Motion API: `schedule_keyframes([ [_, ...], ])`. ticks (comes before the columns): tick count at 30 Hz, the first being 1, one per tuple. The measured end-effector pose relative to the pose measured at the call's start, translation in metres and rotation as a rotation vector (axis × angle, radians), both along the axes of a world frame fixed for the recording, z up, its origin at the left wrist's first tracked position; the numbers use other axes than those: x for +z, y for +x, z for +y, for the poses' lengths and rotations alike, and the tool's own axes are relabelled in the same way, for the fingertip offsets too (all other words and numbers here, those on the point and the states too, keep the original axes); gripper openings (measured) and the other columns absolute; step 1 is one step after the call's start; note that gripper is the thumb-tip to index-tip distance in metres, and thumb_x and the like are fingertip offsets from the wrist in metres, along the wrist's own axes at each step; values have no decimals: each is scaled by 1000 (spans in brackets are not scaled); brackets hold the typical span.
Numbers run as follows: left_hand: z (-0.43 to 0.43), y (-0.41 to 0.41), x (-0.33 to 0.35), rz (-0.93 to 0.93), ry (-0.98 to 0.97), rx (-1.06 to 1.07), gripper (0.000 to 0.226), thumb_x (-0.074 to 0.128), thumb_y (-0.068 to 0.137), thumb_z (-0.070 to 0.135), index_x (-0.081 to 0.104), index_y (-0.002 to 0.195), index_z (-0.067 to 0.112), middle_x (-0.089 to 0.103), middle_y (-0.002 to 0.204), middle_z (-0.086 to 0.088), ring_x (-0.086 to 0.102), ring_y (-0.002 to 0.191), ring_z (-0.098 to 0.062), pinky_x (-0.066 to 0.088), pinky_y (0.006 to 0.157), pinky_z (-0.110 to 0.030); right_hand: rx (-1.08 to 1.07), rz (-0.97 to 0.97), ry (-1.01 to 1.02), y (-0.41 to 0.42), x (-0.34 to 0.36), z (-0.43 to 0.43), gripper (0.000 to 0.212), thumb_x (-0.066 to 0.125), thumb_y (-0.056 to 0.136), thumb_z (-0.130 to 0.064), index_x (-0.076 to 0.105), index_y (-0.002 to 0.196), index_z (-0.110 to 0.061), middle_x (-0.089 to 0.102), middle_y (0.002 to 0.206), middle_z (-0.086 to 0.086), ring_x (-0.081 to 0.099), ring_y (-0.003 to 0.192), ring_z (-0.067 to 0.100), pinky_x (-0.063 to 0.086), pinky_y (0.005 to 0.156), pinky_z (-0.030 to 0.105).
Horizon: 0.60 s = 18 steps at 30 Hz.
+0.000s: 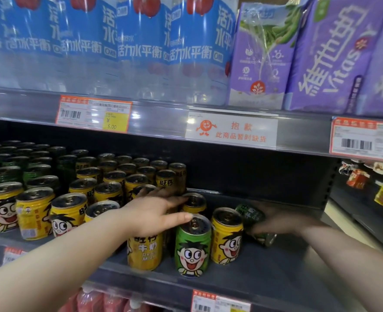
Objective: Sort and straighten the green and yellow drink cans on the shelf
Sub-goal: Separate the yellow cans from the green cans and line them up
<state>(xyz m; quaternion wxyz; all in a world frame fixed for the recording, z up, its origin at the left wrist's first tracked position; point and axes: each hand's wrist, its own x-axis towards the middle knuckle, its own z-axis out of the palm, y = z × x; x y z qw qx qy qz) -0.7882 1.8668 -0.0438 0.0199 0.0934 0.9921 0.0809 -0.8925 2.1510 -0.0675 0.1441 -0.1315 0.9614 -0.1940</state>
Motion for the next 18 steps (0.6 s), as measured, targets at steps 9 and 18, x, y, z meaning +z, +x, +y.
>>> schedule_keyframes([
  [9,20,18,12,73,-163,-137,86,47,63,84,45,133,34,55,131,4,48,121,-18,39,101,-34,-340,308,-546,58,-29,14,70,81,71,-22,46,131,-12,59,115,8,53,90,13,39,76,14],
  [18,36,20,-16,282,-340,-50,98,45,58,87,47,127,17,49,131,-4,36,126,-27,17,109,-45,-393,221,-625,110,-41,15,83,83,66,-12,32,130,-11,53,102,-3,51,95,12,38,85,24],
])
